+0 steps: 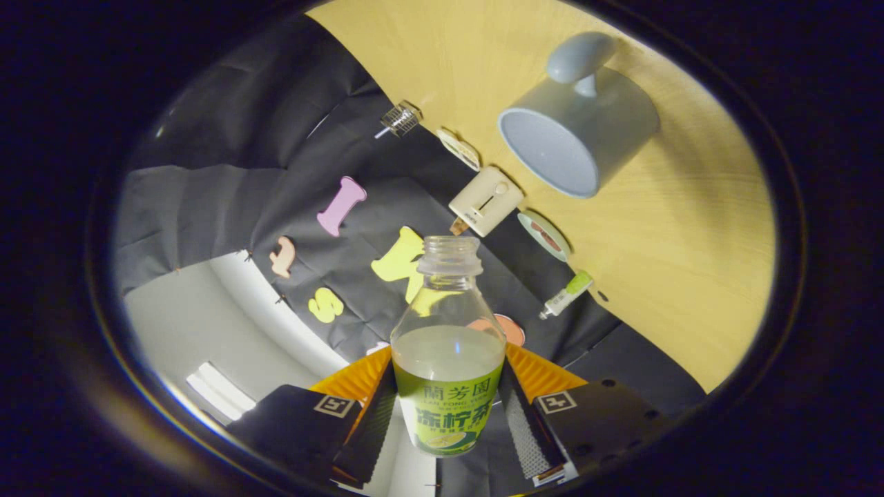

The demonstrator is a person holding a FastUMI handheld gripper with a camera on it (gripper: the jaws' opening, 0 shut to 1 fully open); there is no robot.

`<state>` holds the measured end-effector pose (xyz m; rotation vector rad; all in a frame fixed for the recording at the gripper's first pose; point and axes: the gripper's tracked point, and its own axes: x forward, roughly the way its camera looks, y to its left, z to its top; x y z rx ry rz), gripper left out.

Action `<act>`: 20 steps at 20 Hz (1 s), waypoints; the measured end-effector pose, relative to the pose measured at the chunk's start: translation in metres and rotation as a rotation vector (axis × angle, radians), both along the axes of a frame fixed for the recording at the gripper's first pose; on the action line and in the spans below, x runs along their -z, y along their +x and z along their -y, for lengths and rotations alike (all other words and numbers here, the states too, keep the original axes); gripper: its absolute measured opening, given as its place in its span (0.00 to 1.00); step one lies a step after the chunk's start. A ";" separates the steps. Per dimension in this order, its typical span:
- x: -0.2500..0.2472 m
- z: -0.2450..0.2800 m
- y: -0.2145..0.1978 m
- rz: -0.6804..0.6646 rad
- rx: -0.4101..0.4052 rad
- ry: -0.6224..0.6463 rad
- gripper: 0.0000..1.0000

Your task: Take the bottle from table, then pour the juice into the cup, finally place the bottle on the coaster

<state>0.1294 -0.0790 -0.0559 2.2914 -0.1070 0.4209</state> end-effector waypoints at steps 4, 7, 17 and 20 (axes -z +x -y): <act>0.007 -0.001 -0.001 -0.034 0.019 -0.073 0.80; 0.012 -0.003 0.006 -0.057 0.029 -0.199 0.80; 0.025 -0.024 0.011 -0.168 0.038 -0.875 0.80; 0.019 -0.017 0.006 -0.151 0.073 -0.992 0.81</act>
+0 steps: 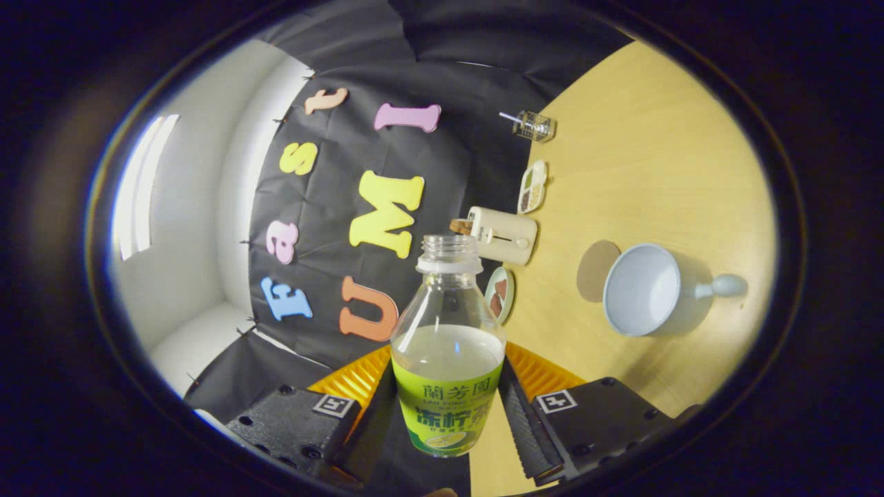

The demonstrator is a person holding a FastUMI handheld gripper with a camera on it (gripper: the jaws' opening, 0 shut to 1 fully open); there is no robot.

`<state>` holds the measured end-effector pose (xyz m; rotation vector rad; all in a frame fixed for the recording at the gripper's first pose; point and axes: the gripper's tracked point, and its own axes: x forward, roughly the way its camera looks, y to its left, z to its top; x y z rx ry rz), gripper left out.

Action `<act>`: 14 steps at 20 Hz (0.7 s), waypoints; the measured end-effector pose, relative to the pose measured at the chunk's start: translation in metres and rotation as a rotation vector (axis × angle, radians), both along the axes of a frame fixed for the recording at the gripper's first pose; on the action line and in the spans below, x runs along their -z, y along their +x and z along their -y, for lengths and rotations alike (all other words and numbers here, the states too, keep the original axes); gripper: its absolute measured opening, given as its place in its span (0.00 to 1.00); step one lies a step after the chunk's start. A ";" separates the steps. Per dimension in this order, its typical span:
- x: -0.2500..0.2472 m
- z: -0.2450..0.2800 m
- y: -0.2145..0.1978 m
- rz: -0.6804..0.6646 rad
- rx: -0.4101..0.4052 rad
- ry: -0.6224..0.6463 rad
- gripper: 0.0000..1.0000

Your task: Take the bottle from table, then pour the juice into the cup, finally place the bottle on the coaster

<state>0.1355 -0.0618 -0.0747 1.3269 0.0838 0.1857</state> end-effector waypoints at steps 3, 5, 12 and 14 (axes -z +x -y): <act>-0.009 -0.006 -0.009 0.039 -0.002 -0.070 0.80; -0.012 -0.005 -0.014 0.037 0.015 -0.185 0.80; -0.015 0.024 -0.020 0.020 0.169 -0.684 0.81; -0.015 0.029 -0.017 0.034 0.218 -0.754 0.81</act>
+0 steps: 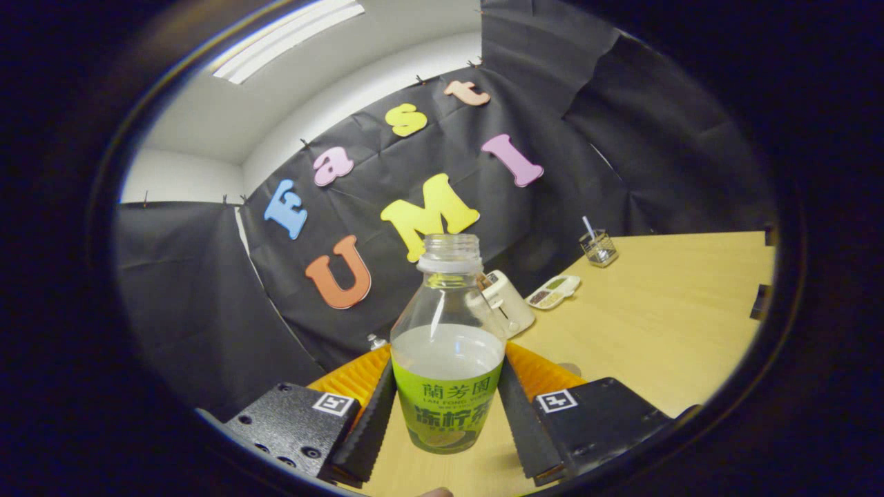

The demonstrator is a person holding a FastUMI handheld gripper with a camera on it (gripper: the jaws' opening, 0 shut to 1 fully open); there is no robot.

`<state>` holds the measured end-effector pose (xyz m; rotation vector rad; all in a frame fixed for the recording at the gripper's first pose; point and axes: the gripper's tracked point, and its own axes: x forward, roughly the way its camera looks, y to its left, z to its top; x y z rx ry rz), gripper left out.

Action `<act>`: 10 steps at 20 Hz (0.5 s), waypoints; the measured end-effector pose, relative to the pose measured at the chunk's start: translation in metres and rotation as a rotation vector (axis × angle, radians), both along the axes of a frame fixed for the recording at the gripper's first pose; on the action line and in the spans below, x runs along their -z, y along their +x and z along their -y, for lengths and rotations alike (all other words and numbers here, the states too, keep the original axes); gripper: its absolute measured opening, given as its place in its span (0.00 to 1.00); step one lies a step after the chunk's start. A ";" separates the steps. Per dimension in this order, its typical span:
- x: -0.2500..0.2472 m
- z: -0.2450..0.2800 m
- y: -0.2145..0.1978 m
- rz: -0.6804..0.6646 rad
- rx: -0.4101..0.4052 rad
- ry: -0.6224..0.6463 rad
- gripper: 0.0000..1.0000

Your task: Take the bottle from table, then pour the juice into the cup, finally place the bottle on the coaster

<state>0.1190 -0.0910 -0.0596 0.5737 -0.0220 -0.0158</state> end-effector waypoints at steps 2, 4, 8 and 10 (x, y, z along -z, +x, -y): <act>0.006 0.002 0.004 -0.020 0.049 -0.132 0.81; 0.011 0.007 0.007 -0.057 0.121 -0.295 0.81; 0.015 0.008 0.020 -0.070 0.222 -0.515 0.81; 0.025 0.007 0.032 -0.090 0.239 -0.591 0.82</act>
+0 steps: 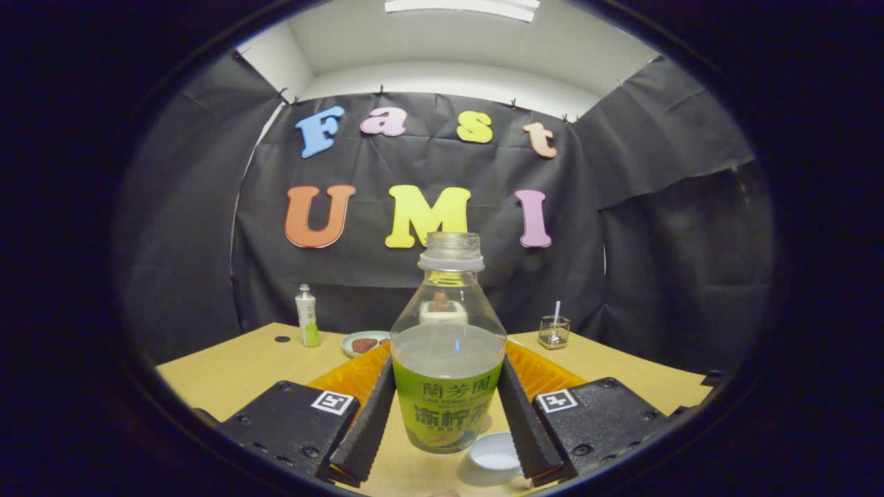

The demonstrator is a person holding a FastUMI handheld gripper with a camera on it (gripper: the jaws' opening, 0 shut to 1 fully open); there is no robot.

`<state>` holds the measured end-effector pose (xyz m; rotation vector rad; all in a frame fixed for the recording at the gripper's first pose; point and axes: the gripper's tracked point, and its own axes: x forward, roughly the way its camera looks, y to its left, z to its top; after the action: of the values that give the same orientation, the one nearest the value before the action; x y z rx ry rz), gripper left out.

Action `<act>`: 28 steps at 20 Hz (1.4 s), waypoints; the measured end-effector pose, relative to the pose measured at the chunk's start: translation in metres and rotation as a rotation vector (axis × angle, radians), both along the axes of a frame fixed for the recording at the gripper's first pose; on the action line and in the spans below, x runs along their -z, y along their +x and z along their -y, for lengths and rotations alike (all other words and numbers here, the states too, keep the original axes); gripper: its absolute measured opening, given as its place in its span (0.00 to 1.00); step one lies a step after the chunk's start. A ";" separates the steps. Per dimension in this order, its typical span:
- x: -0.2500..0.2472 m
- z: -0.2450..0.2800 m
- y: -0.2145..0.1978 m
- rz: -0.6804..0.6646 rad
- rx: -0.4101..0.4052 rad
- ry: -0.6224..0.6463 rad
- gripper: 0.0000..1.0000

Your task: Take the bottle from table, then pour the juice into the cup, finally place the bottle on the coaster

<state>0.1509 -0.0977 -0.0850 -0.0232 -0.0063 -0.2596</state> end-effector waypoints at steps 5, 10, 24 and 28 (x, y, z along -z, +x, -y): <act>0.020 0.004 0.041 -0.047 0.016 -0.007 0.82; 0.032 0.010 0.086 -0.078 0.043 -0.025 0.83; 0.073 0.065 0.133 -0.133 0.220 0.135 0.83; 0.084 0.067 0.132 -0.150 0.212 0.178 0.84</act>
<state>0.2825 -0.1647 -0.1691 0.1346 0.1695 -0.4689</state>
